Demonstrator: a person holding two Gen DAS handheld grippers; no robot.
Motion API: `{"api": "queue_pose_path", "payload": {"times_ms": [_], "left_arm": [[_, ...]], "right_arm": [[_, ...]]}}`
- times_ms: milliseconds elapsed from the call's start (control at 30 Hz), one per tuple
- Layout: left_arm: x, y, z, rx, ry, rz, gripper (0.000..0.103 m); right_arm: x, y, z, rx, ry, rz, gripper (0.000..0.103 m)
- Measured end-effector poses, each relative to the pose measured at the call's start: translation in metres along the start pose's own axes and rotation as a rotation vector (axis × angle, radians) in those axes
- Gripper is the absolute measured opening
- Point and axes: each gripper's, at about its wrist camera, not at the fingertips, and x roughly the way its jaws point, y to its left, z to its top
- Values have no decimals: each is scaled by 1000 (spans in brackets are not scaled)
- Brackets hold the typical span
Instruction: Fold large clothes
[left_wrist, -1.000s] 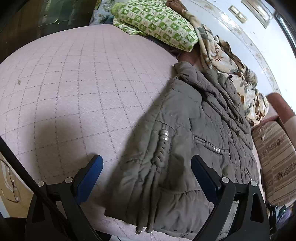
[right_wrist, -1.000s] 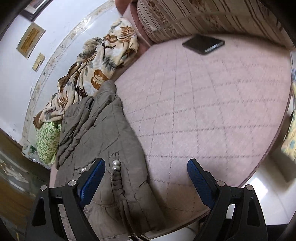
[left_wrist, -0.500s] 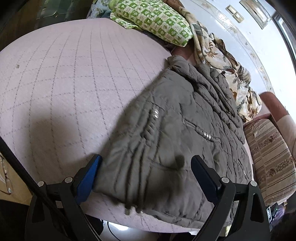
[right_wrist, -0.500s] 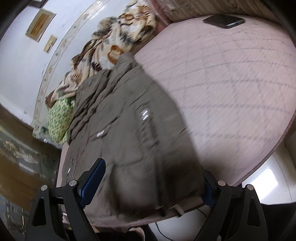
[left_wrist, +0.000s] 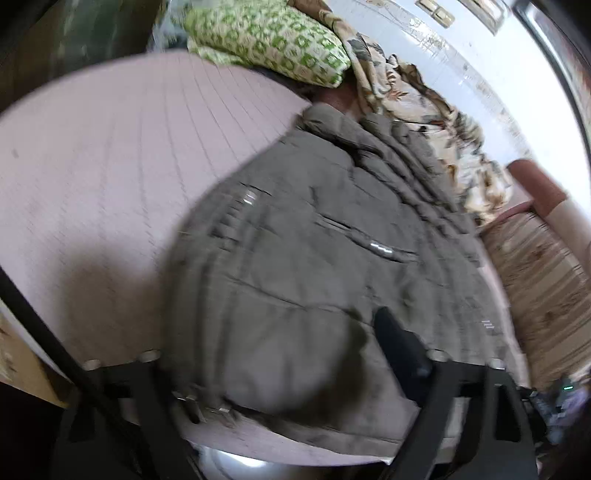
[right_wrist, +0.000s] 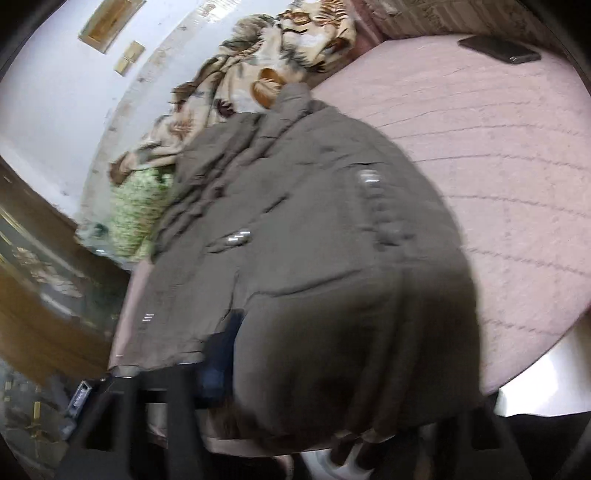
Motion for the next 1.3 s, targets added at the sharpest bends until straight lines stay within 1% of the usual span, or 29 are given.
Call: {"api": "queue_pose_path", "payload": {"times_ms": [33,67,100,200,233,333,400,533,567,600,633,667,733,800,900,967,1033,1100,1133,1233,1300], "left_arm": [[1,-1,0,14,-1,18,72],[2,-2,0,24,-3,37,67],[3,-2,1,32,-4,53,65],[4,-6,-1,64,-14,84,65],[5,-8,-1,75,-17,93,65],[7,-9,-2,78,-21,88,65],[10,-9,-3,79,-19,83,72],[13,-18,-3,142,-37,141,72],[12,-19,-3,149,-47,151,65],[11,-19,-3,153,-53,157,56],[9,-20,-3,165,-65,164,52],[7,-22,-3,182,-82,176,46],[5,-28,-4,220,-102,199,43],[6,-31,-7,242,-112,220,43],[7,-30,-8,228,-119,223,45],[8,-28,-8,218,-116,223,46],[11,-31,-8,236,-104,238,47],[13,-35,-9,274,-93,256,52],[15,-36,-10,293,-88,264,53],[18,-36,-10,297,-80,272,60],[20,-35,-8,285,-64,276,68]], "right_arm": [[-1,0,0,-1,0,-3,43],[0,3,0,-20,1,-17,42],[1,9,-2,-61,-3,-46,42],[3,15,-4,-111,-4,-82,42],[3,14,-5,-111,-4,-82,42],[3,9,-5,-93,-10,-71,42],[3,7,-6,-89,-16,-68,42],[2,9,-8,-104,-30,-70,43],[2,10,-9,-107,-33,-70,43],[2,9,-9,-105,-36,-66,43],[2,8,-8,-105,-33,-63,43],[2,9,-8,-111,-30,-65,42],[1,13,-10,-140,-33,-83,42],[1,14,-10,-144,-42,-90,42],[2,13,-6,-133,-16,-81,42],[3,15,-5,-146,-7,-99,42],[4,17,-6,-163,0,-119,42],[5,17,-5,-160,11,-122,42],[5,16,-4,-156,13,-120,42],[6,17,-5,-154,15,-123,42],[5,19,-6,-168,5,-123,40]]}}
